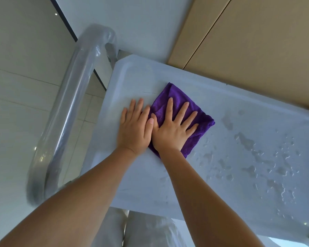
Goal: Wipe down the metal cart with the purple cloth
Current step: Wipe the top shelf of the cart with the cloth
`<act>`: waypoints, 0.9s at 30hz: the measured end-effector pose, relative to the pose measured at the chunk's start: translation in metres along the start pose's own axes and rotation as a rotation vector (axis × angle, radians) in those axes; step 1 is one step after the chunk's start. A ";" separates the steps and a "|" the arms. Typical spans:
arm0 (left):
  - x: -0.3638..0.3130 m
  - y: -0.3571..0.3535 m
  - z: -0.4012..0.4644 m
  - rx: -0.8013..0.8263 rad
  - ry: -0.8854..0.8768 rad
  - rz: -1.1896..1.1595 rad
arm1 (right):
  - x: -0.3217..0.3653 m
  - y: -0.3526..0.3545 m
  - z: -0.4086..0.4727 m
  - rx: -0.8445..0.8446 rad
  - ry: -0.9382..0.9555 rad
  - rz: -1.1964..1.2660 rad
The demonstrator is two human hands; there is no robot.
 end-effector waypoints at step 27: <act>0.022 0.003 -0.112 0.127 -0.021 0.103 | -0.009 -0.017 -0.063 -0.054 -0.045 0.053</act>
Point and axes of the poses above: each hand's wrist, its own z-axis towards the middle knuckle, its own y-axis out of the back of the hand, x = y × z, the point moved 5 cm from there along z, towards the middle knuckle, and after that the axes turned 7 degrees about -z, right-handed, at the moved point
